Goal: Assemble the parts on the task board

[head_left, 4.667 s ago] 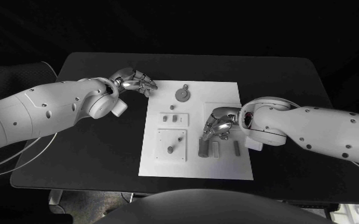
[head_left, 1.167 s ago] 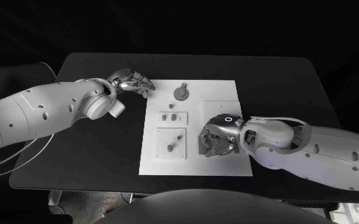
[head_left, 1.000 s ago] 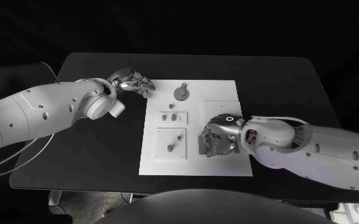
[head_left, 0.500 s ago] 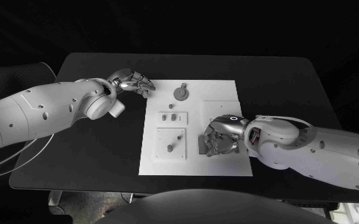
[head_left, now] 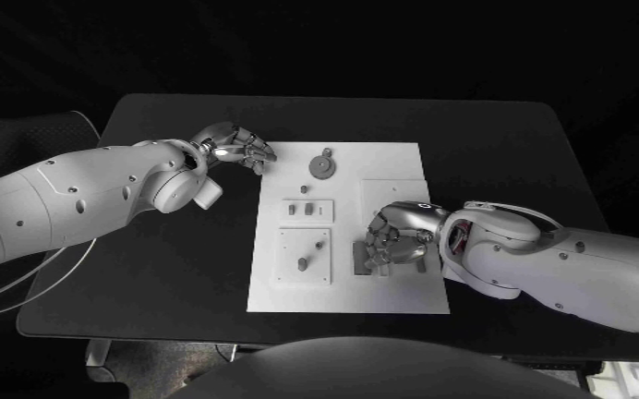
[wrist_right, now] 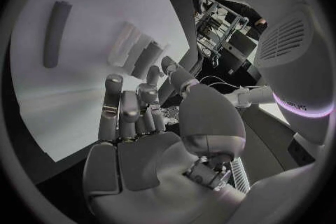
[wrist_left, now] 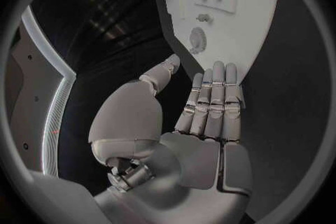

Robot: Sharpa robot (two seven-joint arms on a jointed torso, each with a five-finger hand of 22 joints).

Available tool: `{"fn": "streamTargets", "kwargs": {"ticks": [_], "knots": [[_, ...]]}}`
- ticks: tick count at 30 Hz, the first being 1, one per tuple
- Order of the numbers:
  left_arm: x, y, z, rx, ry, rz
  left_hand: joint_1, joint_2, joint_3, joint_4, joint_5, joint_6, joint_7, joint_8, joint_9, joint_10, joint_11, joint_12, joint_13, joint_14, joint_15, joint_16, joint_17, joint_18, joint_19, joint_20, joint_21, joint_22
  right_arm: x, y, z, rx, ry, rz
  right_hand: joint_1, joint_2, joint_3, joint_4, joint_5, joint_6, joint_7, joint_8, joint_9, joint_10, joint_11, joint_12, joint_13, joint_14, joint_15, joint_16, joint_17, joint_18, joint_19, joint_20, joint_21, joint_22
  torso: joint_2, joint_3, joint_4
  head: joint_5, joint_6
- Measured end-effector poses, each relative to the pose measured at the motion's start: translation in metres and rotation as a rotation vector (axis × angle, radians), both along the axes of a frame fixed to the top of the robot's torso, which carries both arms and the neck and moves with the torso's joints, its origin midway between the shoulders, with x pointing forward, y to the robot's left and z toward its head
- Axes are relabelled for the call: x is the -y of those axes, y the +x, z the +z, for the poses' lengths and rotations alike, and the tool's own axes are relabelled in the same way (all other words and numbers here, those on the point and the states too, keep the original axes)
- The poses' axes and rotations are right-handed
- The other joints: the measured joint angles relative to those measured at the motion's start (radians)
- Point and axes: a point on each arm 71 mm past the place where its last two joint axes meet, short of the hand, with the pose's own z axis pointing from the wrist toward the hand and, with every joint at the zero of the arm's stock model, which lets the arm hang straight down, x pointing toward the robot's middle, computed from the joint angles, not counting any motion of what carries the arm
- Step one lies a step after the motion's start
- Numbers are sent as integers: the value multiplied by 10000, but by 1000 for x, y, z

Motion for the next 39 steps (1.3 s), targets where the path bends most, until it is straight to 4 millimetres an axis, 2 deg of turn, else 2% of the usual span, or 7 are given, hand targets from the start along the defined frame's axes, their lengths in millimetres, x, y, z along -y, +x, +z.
{"fn": "streamTargets", "kwargs": {"ticks": [6,13,19,21,22,24,39], "knots": [[0,0,0,0,-1,-7,0,0,0,0,0,0,0,0,0,0,0,0,-9,0,0,0,0,62,0,1,0,9,8,5,-3,165,-372,-295,99,99,-41,-41,0,-8,10,-235,-126,0,0,0,6,1,0,0,-106,0,0,0,0,0,0,-6,1,-13,0],[0,0,0,4,5,9,0,0,0,0,0,0,0,0,0,1,-1,0,-8,1,0,0,8,60,0,1,0,9,28,16,5,200,-604,-1005,-195,-67,-181,18,0,-427,350,-921,-735,-19,269,-39,5,-15,22,-21,-174,0,-1,1,0,0,-6,-11,1,-32,0],[-3,0,0,9,16,49,0,0,-31,32,0,0,0,0,0,101,-101,24,22,1,-1,-80,90,60,0,1,0,43,54,30,25,-117,-1136,-1645,-1121,125,-126,769,0,-898,570,-1438,-1272,-69,504,-165,-62,-236,125,-95,-438,-18,-3,2,-59,8,-6,-8,0,-63,0],[-3,0,0,9,17,54,0,0,-32,31,0,0,0,0,0,127,-126,66,41,1,-1,-83,96,60,0,1,0,49,60,32,28,-325,-1354,-1751,-1249,231,-77,948,18,-907,568,-1462,-1387,-69,504,-165,-82,-255,144,-95,-462,-22,-3,2,-82,8,-6,-6,-2,-81,0],[-3,-1,0,9,18,56,0,0,-31,31,0,0,0,0,0,127,-126,66,41,1,-1,-83,106,59,0,1,0,54,62,31,28,-455,-1466,-1797,-1414,201,50,1165,920,-934,537,-1513,-1475,-64,582,-206,-98,-304,201,-95,-471,-45,-3,2,-101,8,-6,-6,-4,-85,0],[-3,-1,0,9,18,54,0,0,-32,31,0,0,0,0,0,127,-126,66,41,2,-1,-83,110,59,0,1,0,54,68,30,28,-792,-1770,-1903,-1565,337,223,1406,1446,-864,554,-1528,-1618,-50,588,-206,-102,-267,268,-96,-446,-80,-3,2,-100,8,-6,-6,-8,-100,0],[-3,-1,0,11,31,33,0,0,-59,59,0,0,0,0,0,199,-126,66,49,2,-2,-80,129,49,0,1,-38,62,84,19,15,-2965,-3825,-2841,-2062,624,65,1676,1597,-531,497,-1486,-1995,76,465,-205,-150,-47,297,-96,-252,-87,-3,3,-70,6,-4,1,-5,-159,0]]}}
